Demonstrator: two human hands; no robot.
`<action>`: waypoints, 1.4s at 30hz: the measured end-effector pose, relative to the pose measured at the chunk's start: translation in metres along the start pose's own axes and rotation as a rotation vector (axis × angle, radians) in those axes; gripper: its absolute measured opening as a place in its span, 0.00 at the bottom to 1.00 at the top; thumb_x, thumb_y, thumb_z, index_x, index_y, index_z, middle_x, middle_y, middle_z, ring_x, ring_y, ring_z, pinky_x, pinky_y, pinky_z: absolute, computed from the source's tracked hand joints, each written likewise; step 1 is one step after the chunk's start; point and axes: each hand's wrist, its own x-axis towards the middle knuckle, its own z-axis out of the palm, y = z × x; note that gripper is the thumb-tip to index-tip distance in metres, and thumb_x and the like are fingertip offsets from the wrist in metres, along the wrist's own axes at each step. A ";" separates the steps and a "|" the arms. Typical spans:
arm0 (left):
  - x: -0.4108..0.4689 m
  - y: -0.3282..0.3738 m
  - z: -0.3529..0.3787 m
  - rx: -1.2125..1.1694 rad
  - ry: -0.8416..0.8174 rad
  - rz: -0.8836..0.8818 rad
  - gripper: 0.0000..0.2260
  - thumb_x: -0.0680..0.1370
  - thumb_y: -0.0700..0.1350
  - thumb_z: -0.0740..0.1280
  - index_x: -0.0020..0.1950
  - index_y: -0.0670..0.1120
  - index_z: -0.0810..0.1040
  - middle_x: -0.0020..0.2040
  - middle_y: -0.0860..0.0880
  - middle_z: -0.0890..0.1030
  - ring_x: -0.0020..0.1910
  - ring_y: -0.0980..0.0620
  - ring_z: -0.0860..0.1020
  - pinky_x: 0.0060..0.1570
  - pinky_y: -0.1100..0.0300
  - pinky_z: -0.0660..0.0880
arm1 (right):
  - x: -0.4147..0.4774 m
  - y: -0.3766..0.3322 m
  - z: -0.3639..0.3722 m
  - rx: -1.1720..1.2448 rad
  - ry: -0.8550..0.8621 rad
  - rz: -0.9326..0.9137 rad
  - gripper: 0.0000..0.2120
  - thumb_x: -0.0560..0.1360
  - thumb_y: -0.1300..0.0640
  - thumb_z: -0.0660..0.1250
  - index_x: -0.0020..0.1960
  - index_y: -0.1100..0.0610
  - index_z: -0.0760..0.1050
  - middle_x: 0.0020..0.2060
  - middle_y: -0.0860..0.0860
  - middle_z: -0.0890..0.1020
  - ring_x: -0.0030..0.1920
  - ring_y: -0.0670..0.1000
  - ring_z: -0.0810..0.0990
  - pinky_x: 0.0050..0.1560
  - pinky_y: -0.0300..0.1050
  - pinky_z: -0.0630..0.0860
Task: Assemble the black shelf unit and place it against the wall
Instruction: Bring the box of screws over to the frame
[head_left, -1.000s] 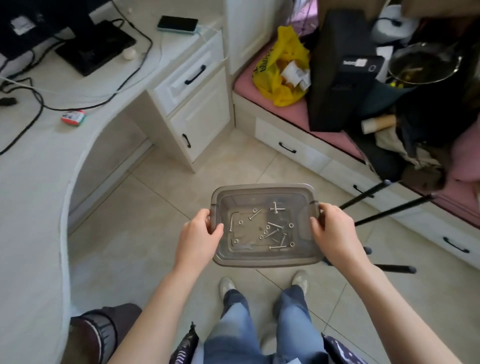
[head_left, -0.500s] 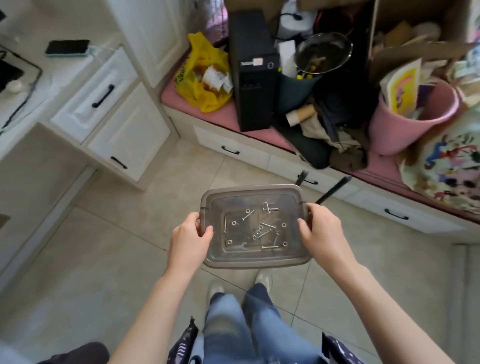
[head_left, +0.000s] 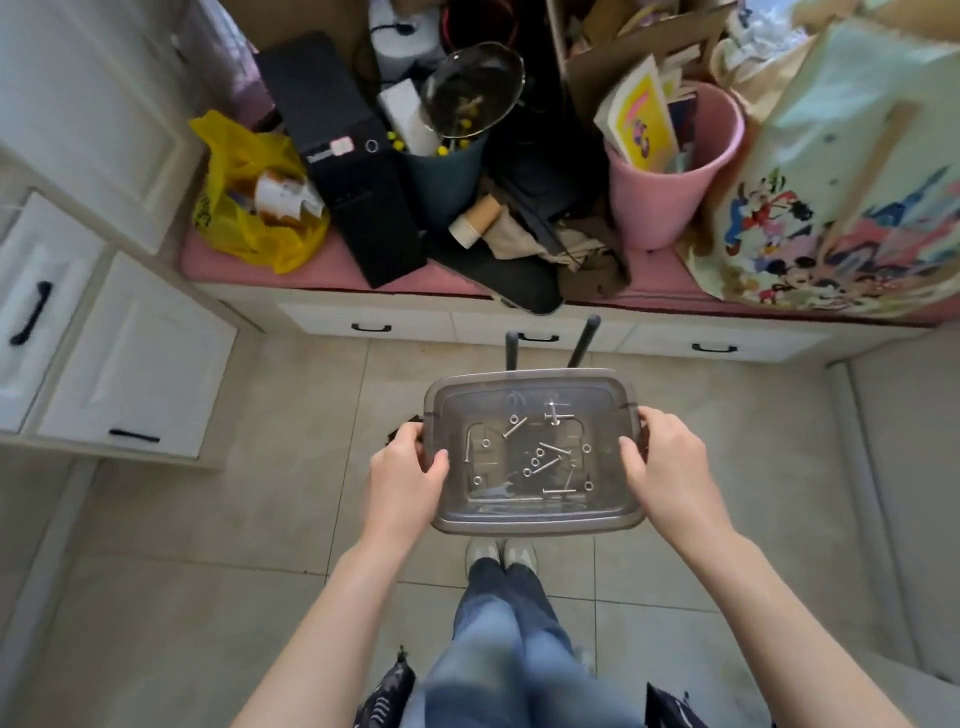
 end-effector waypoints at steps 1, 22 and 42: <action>0.003 0.003 0.003 0.006 -0.016 0.011 0.09 0.78 0.42 0.70 0.58 0.43 0.79 0.39 0.53 0.77 0.44 0.46 0.76 0.45 0.58 0.69 | 0.000 0.004 0.001 0.009 0.012 0.020 0.06 0.79 0.59 0.64 0.55 0.57 0.75 0.44 0.50 0.74 0.45 0.54 0.74 0.45 0.45 0.67; 0.005 0.100 0.150 0.033 -0.238 -0.002 0.06 0.79 0.48 0.71 0.51 0.46 0.78 0.40 0.51 0.79 0.38 0.58 0.76 0.35 0.73 0.69 | 0.059 0.155 -0.050 0.017 0.080 0.230 0.19 0.81 0.60 0.60 0.71 0.61 0.69 0.62 0.58 0.74 0.58 0.60 0.76 0.51 0.48 0.69; 0.017 0.101 0.434 -0.006 -0.479 -0.205 0.11 0.79 0.50 0.70 0.43 0.53 0.68 0.42 0.45 0.81 0.44 0.48 0.81 0.42 0.54 0.73 | 0.188 0.394 0.024 -0.178 0.175 0.346 0.16 0.81 0.61 0.60 0.68 0.61 0.73 0.58 0.61 0.75 0.58 0.64 0.75 0.54 0.53 0.71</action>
